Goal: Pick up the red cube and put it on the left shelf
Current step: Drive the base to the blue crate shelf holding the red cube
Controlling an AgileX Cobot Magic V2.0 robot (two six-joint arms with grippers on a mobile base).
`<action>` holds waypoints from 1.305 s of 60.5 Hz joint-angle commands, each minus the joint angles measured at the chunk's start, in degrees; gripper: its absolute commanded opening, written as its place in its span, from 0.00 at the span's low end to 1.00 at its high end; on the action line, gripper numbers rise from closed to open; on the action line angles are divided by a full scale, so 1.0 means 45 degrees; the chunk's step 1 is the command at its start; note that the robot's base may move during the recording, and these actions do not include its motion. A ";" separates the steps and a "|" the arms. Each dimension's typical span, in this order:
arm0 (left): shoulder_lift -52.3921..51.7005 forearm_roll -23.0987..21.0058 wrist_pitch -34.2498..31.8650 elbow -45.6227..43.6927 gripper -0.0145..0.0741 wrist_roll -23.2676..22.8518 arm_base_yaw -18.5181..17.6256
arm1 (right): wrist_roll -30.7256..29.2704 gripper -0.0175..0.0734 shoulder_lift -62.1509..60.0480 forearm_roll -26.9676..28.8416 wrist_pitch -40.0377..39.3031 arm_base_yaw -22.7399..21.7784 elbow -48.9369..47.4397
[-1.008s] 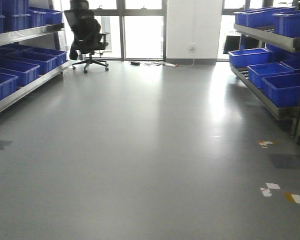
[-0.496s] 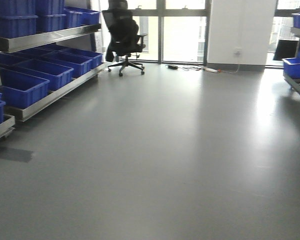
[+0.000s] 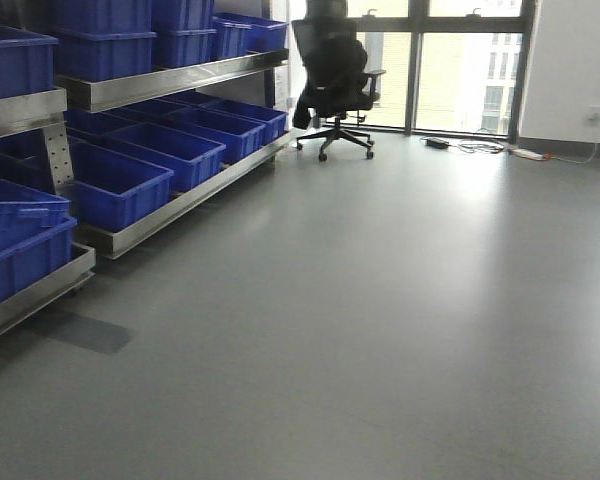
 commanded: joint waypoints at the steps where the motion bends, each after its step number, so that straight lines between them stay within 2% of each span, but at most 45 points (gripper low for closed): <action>1: -0.0189 -0.0049 -0.1117 0.0294 0.28 -0.0011 -0.0055 | -0.0074 0.44 0.0075 -0.0025 -0.0949 0.0022 -0.0365; 79: -0.0189 -0.0049 -0.1117 0.0294 0.28 -0.0011 -0.0055 | -0.0074 0.44 0.0075 -0.0025 -0.0949 0.0022 -0.0365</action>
